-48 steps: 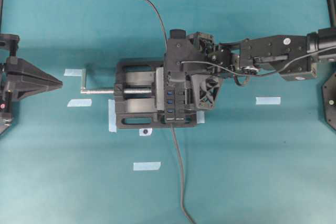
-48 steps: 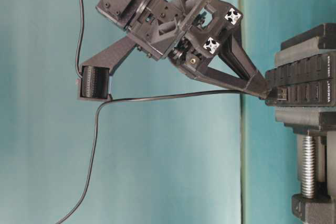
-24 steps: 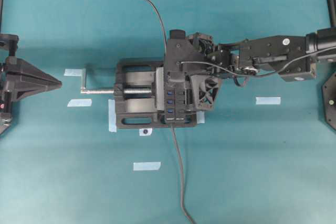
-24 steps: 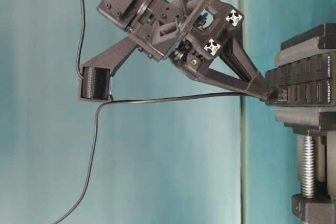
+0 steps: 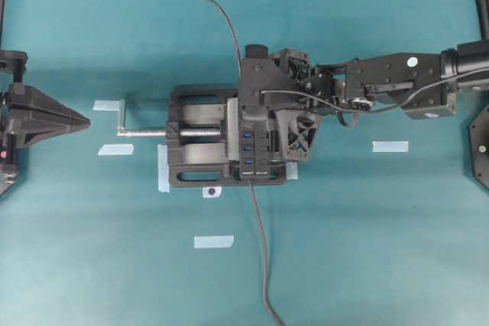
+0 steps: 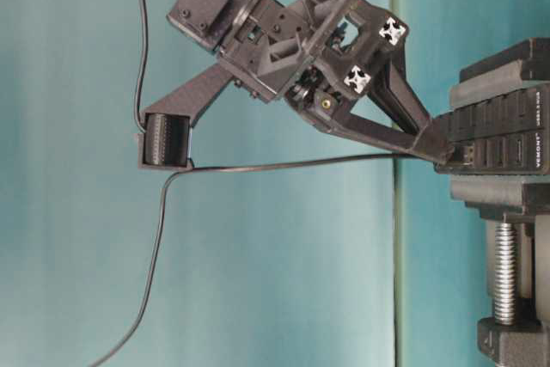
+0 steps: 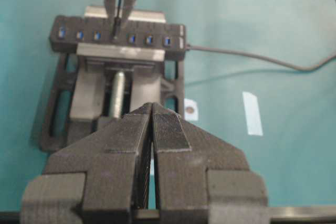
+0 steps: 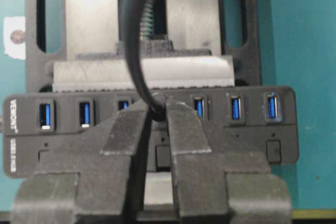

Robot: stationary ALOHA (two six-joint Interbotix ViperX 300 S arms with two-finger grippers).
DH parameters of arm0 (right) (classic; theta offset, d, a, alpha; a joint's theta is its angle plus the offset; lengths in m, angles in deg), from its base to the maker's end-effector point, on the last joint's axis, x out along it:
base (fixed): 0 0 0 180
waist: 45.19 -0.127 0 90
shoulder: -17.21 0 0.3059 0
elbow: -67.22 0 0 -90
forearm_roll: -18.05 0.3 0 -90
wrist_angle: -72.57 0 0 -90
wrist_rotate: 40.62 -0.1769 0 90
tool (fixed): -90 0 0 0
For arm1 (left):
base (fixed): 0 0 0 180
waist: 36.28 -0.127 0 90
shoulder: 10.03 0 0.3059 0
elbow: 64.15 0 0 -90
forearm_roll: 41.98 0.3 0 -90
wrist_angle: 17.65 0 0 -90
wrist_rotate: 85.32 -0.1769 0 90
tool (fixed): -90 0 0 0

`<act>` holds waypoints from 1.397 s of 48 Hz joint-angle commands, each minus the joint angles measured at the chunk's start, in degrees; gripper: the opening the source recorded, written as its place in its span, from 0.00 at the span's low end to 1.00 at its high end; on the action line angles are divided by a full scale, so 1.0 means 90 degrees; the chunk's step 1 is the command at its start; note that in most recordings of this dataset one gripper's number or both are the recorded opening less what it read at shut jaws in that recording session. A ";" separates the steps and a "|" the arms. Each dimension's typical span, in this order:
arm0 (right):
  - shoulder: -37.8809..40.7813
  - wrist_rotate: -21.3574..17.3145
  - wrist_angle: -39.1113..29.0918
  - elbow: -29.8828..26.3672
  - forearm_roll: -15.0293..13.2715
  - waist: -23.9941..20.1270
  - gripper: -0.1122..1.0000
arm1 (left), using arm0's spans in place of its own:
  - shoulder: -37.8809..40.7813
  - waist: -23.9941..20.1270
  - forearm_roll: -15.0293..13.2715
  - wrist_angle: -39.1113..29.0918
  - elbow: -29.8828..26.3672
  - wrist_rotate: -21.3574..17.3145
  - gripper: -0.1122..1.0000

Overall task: Insert the USB into the center port of the fixed hub
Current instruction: 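Push the plug into the center port with the right gripper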

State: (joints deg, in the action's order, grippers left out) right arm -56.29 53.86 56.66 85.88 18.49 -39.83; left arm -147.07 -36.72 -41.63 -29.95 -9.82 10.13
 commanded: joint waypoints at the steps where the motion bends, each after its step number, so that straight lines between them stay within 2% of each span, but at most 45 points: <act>1: -0.0029 0.0029 0.0010 -0.0078 0.0010 0.0059 0.20 | 0.0029 -0.0020 0.0010 0.0020 -0.0088 0.0020 0.10; 67: 0.0176 0.0029 -0.0039 0.0166 0.0010 0.0088 0.20 | 0.0029 -0.0020 0.0020 0.0020 -0.0068 0.0020 0.10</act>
State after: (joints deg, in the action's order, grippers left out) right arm -55.06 53.86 56.84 87.20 18.67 -39.22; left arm -147.07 -36.81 -41.63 -30.04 -9.73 10.13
